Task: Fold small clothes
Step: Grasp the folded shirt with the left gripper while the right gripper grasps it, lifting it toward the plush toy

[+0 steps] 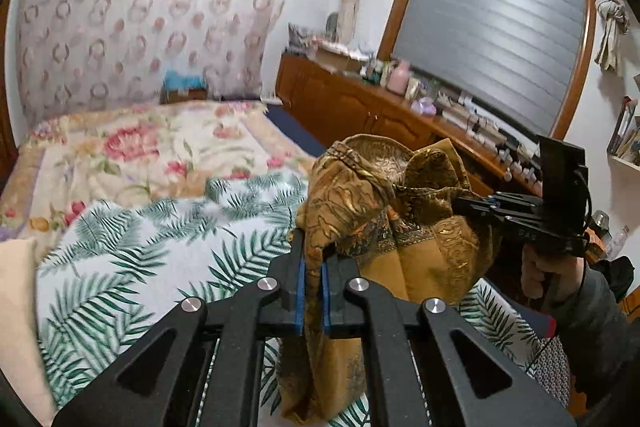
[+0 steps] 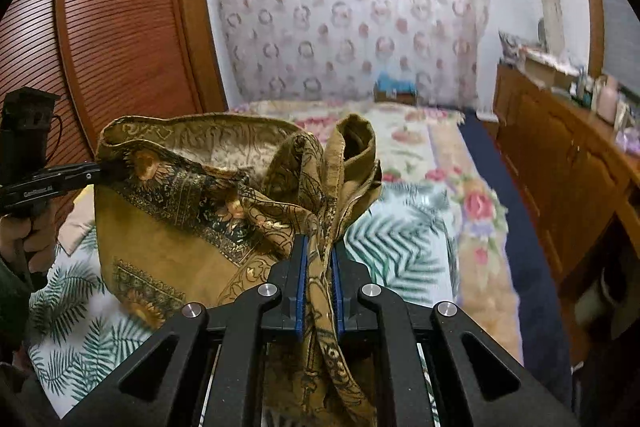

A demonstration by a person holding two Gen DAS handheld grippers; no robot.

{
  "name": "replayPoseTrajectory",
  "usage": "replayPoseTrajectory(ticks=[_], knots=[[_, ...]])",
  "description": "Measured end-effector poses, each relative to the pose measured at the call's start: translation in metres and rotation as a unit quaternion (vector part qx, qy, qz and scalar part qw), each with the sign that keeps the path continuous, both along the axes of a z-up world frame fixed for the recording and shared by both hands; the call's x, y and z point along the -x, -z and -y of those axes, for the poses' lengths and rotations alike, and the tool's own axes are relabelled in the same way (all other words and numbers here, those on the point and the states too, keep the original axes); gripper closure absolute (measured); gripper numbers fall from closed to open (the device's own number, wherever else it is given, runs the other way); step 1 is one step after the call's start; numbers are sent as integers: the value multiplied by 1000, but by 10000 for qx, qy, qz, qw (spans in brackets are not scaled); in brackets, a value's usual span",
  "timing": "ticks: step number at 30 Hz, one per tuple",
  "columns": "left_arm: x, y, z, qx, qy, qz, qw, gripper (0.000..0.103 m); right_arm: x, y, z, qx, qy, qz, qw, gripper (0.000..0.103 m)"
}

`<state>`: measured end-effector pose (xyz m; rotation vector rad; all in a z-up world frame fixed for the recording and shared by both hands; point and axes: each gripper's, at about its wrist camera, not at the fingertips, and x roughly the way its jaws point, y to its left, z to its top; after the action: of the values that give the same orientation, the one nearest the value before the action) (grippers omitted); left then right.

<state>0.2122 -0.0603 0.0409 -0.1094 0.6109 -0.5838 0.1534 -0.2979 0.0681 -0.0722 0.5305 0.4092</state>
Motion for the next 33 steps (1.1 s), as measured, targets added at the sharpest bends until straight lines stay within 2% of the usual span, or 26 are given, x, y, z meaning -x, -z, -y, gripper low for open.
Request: replayPoseTrajectory(ticks=[8, 15, 19, 23, 28, 33], knots=[[27, -22, -48, 7, -543, 418, 9977, 96, -2, -11, -33, 139, -504, 314, 9981, 93], [57, -18, -116, 26, -1271, 568, 9903, 96, -29, -21, -91, 478, -1279, 481, 9895, 93], [75, -15, -157, 31, -1781, 680, 9817, 96, -46, -28, -142, 755, -1789, 576, 9793, 93], [86, -3, -202, 167, -2395, 701, 9682, 96, -77, -36, -194, 1057, -2157, 760, 9677, 93], [95, 17, -239, 269, -2881, 584, 9554, 96, -93, -48, -249, 1279, -2631, 975, 9513, 93], [109, 52, -263, 216, -3227, 319, 9457, 96, -118, -34, -299, 1662, -3075, 965, 9319, 93]])
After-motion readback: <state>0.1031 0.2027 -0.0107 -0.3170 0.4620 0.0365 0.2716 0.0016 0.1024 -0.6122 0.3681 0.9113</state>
